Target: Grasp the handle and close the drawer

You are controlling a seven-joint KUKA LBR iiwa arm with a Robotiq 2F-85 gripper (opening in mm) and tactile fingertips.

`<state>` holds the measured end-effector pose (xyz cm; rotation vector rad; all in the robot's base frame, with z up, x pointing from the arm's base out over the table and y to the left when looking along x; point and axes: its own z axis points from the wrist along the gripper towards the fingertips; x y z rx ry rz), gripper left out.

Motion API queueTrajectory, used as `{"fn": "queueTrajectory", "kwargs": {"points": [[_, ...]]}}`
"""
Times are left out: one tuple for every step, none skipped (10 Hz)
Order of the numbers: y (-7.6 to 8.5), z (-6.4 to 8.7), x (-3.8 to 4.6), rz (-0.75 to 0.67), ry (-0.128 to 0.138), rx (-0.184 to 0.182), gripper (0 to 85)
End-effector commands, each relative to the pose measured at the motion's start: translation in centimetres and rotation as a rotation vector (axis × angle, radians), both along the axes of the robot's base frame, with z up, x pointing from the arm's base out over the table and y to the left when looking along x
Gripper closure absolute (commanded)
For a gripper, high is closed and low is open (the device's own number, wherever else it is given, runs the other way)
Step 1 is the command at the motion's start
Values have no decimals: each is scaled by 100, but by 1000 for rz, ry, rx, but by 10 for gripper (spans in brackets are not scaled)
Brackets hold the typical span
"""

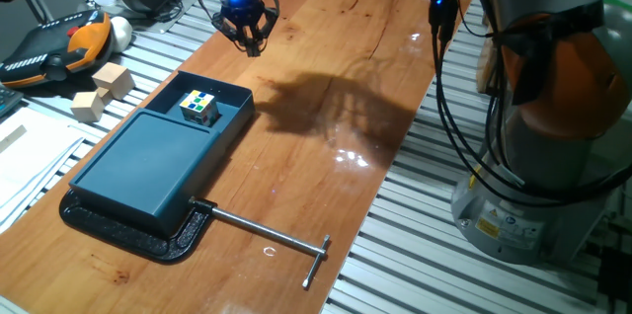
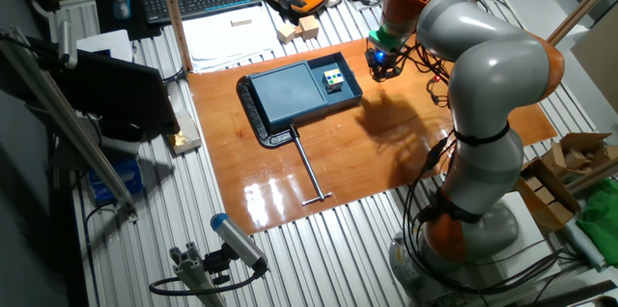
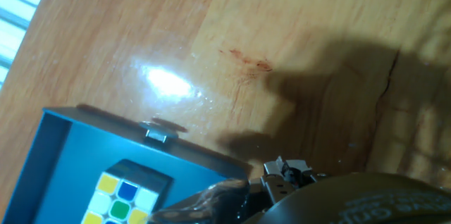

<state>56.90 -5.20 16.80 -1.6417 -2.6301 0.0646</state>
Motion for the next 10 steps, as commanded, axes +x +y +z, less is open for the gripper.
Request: {"fn": "queueTrajectory", "kwargs": {"points": [[0,0,1,0,-2,0,843],[0,0,1,-5,-5,0,843],[0,0,1,-8,-6,-4,843],[-7,1,5,-23,-8,-1,843],[-85,0,40,-43,-6,22,843],[-145,-7,73,-48,-6,27,843],[-185,-23,104,-56,-8,15,843],[-209,-51,129,-63,-15,-11,843],[-275,-111,164,-64,-23,-23,843],[-356,-185,214,-57,-35,-18,843]]}}
